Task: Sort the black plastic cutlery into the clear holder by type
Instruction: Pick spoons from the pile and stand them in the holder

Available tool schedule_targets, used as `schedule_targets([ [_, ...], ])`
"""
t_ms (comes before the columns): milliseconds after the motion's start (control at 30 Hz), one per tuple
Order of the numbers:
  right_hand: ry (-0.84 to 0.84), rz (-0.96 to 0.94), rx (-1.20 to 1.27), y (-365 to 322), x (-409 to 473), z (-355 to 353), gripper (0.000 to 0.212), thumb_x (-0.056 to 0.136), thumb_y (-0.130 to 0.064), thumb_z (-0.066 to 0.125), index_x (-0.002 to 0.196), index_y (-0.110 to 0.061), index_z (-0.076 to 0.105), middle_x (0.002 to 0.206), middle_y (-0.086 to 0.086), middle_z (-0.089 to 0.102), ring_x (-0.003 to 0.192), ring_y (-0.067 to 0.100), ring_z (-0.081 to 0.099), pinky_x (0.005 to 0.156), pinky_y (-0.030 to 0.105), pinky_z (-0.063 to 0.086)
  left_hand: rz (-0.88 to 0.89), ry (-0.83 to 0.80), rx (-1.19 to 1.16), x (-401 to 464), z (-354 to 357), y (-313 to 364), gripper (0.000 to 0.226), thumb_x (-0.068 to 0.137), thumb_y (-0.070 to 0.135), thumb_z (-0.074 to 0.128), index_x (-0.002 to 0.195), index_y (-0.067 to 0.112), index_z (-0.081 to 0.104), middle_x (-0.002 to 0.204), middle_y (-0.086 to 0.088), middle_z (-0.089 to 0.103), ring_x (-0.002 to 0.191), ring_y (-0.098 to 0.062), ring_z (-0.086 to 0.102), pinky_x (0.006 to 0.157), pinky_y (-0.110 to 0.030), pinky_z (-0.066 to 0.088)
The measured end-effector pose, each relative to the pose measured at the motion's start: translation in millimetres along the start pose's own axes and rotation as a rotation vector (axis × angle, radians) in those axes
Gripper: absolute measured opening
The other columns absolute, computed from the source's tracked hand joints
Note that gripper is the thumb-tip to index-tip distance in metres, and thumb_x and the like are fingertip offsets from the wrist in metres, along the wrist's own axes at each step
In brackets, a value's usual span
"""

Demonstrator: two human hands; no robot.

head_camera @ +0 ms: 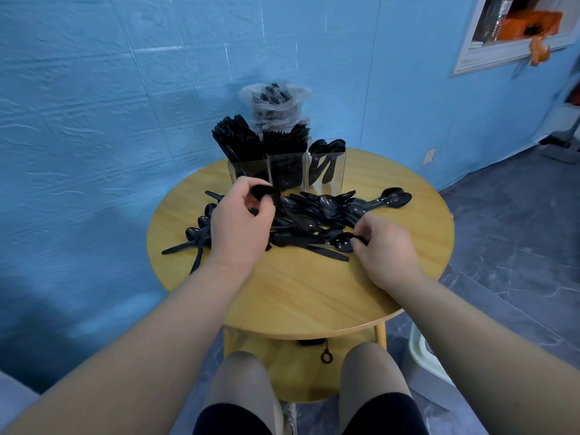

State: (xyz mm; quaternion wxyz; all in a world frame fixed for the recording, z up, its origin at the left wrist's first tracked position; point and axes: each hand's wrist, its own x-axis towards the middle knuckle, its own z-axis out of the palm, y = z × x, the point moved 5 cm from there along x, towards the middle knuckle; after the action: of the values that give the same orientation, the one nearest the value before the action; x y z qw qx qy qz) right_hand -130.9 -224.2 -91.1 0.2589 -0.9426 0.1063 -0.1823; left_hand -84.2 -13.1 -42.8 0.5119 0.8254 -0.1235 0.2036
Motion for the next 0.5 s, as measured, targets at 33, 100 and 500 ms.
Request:
schedule_targets([
  [33,0.02,-0.008,0.018,0.0,-0.7,-2.3,0.007,0.088,-0.012,0.06,0.094,-0.015,0.059,0.091,0.0,0.061,0.084,0.019,0.057,0.071,0.03,0.048,0.005,-0.002,-0.021,4.3,0.3,3.0,0.019,0.093,0.012,0.052,0.097,0.028,0.06,0.084,0.016,0.063,0.079,0.002,0.06,0.072,-0.019,0.048],
  [100,0.087,-0.051,0.042,-0.1,-1.6,-8.0,0.009,0.088,-0.01,0.059,0.097,-0.014,0.06,0.095,0.001,0.062,0.086,0.019,0.057,0.073,0.033,0.049,0.016,-0.037,-0.094,11.7,3.4,7.7,0.019,0.098,0.011,0.044,0.1,0.024,0.057,0.086,0.014,0.063,0.081,0.0,0.065,0.076,-0.029,0.054],
  [500,0.338,-0.364,0.249,-18.8,10.4,-50.8,0.014,0.087,-0.002,0.062,0.093,-0.011,0.072,0.086,-0.001,0.062,0.075,0.018,0.059,0.069,0.033,0.052,0.11,-0.185,0.201,31.9,14.6,26.6,0.028,0.098,0.016,0.047,0.116,0.025,0.067,0.092,0.004,0.064,0.074,0.003,0.058,0.062,-0.008,0.042],
])
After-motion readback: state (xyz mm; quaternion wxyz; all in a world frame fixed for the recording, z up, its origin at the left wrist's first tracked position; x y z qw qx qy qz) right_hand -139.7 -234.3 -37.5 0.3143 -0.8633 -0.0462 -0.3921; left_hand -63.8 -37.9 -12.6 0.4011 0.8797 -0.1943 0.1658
